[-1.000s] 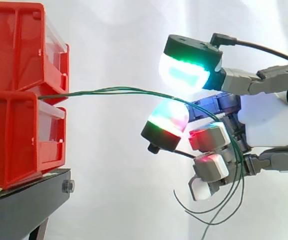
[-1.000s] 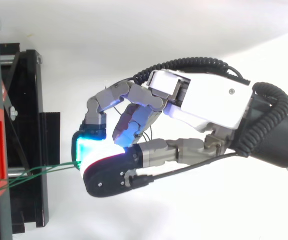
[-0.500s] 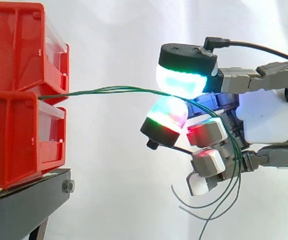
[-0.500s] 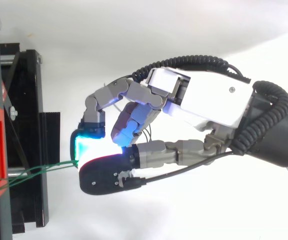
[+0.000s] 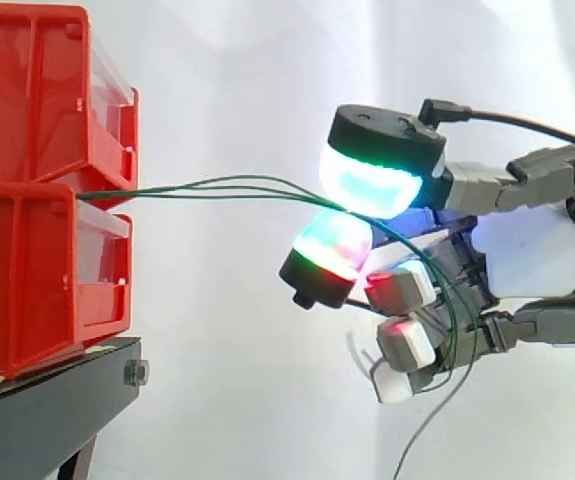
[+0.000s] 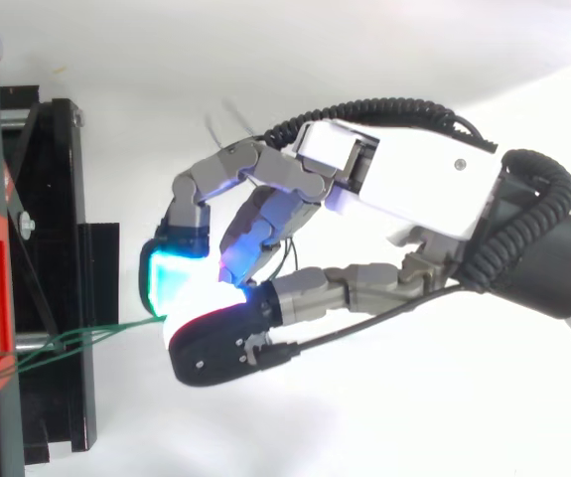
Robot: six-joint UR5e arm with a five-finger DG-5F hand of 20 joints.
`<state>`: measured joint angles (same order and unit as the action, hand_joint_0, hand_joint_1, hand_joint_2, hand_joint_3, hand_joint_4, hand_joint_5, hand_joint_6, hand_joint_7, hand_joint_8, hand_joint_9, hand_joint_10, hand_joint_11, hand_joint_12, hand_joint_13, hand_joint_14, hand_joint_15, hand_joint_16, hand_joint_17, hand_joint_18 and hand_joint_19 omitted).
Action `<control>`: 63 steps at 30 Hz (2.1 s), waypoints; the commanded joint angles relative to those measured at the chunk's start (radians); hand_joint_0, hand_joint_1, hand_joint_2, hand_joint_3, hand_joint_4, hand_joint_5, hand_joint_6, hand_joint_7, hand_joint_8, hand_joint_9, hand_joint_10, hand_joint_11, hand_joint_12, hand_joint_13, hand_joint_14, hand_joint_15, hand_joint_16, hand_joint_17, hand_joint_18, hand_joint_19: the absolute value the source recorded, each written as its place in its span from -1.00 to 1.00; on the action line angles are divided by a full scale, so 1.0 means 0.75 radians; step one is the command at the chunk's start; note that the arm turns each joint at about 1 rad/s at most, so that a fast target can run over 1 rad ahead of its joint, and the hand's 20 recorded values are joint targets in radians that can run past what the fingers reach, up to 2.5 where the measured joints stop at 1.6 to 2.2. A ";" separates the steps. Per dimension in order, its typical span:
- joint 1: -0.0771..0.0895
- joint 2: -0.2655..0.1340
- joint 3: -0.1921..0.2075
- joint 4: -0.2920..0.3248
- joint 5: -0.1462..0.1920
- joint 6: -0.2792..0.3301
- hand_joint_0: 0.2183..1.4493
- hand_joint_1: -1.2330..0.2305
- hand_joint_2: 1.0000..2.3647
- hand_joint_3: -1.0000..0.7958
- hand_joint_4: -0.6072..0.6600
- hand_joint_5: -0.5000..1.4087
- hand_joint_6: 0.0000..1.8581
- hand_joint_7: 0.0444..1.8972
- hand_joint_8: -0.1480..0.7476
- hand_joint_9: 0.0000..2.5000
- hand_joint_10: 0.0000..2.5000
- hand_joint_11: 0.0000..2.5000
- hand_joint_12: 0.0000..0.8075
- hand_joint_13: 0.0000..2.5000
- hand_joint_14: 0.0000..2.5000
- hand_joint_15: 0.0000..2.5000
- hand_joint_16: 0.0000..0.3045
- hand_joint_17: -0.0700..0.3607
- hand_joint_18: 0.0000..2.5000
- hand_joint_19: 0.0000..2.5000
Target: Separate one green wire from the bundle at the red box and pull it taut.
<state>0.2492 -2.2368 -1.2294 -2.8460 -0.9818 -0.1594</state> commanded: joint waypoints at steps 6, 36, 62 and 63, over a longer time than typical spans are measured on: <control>-0.005 0.000 -0.009 0.017 0.023 -0.006 -0.24 -0.27 -1.00 -0.44 0.04 -0.67 -0.01 0.08 -0.09 -0.06 -0.98 -0.17 -0.16 -0.19 -0.98 -0.36 -0.64 -0.10 -0.45 -0.43; 0.026 0.000 -0.009 0.027 0.068 0.014 -0.37 -0.16 -0.97 -0.23 0.09 -0.65 -0.04 0.07 -0.05 0.00 -0.98 -0.17 -0.13 -0.16 -0.98 -0.34 -0.63 -0.08 -0.44 -0.39; 0.028 0.000 -0.009 0.023 0.070 0.037 -0.41 -0.26 -1.00 -0.44 0.11 -0.63 -0.10 0.07 -0.06 0.02 -0.98 -0.19 -0.14 -0.14 -0.98 -0.36 -0.62 -0.07 -0.43 -0.40; 0.026 0.000 -0.009 0.023 0.070 0.037 -0.40 -0.27 -1.00 -0.44 0.12 -0.63 -0.10 0.08 -0.07 0.01 -0.98 -0.19 -0.15 -0.14 -0.98 -0.35 -0.62 -0.08 -0.43 -0.40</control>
<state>0.2696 -2.2365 -1.2364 -2.8287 -0.9296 -0.1319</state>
